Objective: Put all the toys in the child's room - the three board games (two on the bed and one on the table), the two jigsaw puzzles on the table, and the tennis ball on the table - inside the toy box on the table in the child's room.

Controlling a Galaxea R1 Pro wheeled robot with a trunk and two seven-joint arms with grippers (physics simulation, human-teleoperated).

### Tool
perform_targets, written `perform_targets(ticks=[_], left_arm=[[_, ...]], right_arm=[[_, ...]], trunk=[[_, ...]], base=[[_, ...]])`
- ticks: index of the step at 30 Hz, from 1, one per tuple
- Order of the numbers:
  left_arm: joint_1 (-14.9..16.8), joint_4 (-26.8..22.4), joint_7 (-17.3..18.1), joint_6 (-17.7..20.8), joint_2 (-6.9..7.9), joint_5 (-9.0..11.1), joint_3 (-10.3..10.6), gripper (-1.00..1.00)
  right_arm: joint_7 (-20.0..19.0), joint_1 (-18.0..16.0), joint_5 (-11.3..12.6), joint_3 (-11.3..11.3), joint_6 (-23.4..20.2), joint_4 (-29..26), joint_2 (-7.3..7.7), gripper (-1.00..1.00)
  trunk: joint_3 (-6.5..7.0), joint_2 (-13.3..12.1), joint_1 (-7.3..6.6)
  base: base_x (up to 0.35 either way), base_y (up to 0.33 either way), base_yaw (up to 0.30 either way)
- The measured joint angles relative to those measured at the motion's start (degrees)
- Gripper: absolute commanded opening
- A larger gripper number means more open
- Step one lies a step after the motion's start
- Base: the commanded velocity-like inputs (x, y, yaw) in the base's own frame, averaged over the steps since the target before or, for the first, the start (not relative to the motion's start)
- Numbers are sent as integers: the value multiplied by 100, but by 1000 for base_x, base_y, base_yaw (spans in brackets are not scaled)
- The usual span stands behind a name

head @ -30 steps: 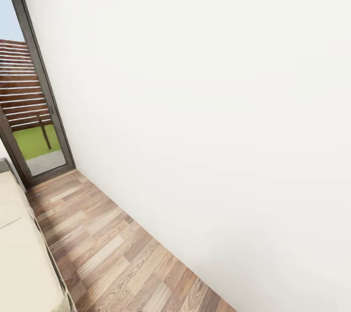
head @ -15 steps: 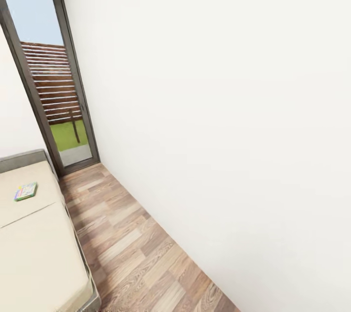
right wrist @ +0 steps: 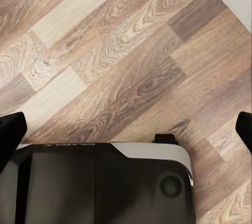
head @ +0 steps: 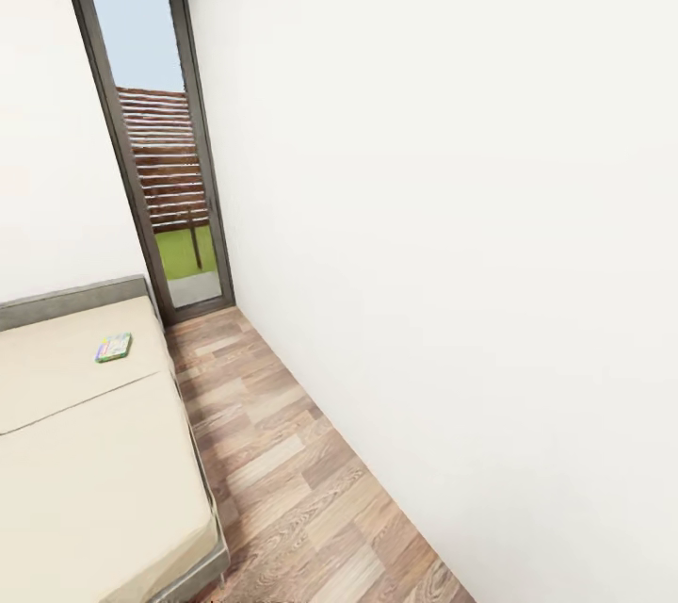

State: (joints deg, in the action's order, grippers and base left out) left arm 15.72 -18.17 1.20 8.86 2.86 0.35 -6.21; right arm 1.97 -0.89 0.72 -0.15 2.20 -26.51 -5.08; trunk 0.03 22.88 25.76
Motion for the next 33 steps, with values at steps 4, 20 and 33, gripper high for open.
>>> perform_targets(ticks=[4, 20, 33], left_arm=[[16, -692, 536, 956, 154, 5, -20, 100], [19, -4585, 2856, 4738, 898, -18, -1160, 100], [-22, -5563, 3397, 5077, 1190, 3, -1379, 100]], right_arm=[[-4, -2, 6, 0, -781, -724, 0, 100], [-14, -15, 327, -3, -3896, -4725, -1, 100], [-24, -36, 562, 41, -4385, -5946, -27, 100]], trunk=[[1, 0, 0], [0, 0, -1], [0, 0, 0]], base=[[0, 0, 290], [0, 0, 290], [0, 0, 290]])
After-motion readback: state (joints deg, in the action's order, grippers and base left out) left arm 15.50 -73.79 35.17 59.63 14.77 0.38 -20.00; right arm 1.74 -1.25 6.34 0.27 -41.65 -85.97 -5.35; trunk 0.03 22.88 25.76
